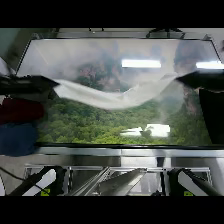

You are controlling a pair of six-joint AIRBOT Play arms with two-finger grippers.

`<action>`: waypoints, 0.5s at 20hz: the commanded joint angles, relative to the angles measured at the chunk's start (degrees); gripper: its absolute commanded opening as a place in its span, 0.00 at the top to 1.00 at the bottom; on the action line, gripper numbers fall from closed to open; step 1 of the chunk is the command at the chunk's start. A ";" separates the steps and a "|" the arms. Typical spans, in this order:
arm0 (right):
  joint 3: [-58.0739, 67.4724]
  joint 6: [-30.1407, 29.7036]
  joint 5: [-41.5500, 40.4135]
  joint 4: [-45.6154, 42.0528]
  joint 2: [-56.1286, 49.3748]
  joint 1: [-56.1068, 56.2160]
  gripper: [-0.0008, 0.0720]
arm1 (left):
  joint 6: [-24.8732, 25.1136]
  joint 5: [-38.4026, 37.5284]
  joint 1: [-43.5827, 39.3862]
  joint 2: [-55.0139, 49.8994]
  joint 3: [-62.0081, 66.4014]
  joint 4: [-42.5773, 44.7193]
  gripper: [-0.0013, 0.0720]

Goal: Fold the shirts.

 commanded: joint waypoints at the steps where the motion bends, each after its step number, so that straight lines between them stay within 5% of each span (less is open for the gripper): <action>1: 9.40 -4.17 -6.82 19.04 15.89 -5.92 0.95 | 1.44 -1.44 7.32 9.46 15.37 -13.38 0.96; 6: 12.85 -5.20 -26.08 15.21 28.55 -14.62 0.96 | -1.01 -4.70 20.50 16.79 26.93 -12.85 0.96; 10: 12.41 -2.01 -22.51 5.99 26.73 -15.74 0.96 | -1.77 -4.33 18.34 15.85 18.53 -9.25 0.96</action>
